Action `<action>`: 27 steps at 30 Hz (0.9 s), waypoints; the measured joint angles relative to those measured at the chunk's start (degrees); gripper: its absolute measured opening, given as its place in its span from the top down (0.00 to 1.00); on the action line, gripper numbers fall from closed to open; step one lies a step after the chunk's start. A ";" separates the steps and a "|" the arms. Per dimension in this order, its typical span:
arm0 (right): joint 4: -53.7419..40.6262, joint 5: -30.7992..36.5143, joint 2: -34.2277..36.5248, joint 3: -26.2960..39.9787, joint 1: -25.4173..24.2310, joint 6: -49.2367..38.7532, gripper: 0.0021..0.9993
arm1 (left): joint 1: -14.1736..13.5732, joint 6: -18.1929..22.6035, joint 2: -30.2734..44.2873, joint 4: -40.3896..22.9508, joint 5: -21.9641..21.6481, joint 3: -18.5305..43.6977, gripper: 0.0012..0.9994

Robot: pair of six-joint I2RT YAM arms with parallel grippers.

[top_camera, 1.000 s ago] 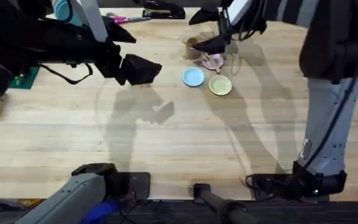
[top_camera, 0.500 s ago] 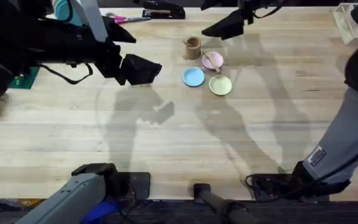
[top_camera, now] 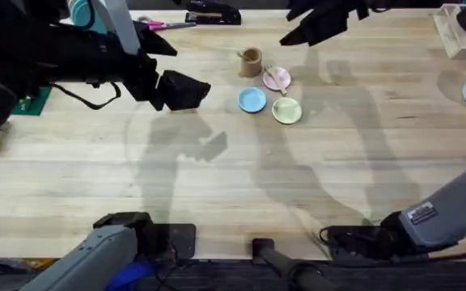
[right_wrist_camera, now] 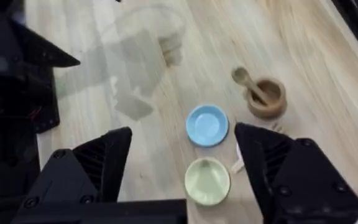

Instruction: Pick up a utensil and set it on the pink plate, then put the other utensil in the container.

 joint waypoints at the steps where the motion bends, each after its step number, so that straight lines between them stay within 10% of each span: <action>1: 0.11 1.29 -0.81 -0.29 0.14 1.60 0.00 | 0.00 0.00 0.00 0.00 0.01 0.00 0.00; 12: 16.19 19.25 -23.23 -27.64 1.40 18.79 0.00 | 0.00 0.00 -0.01 0.00 0.00 0.00 0.00; 27: 12.59 25.08 -30.03 -30.95 2.47 21.22 0.00 | 0.00 0.00 0.00 0.00 0.00 0.00 0.00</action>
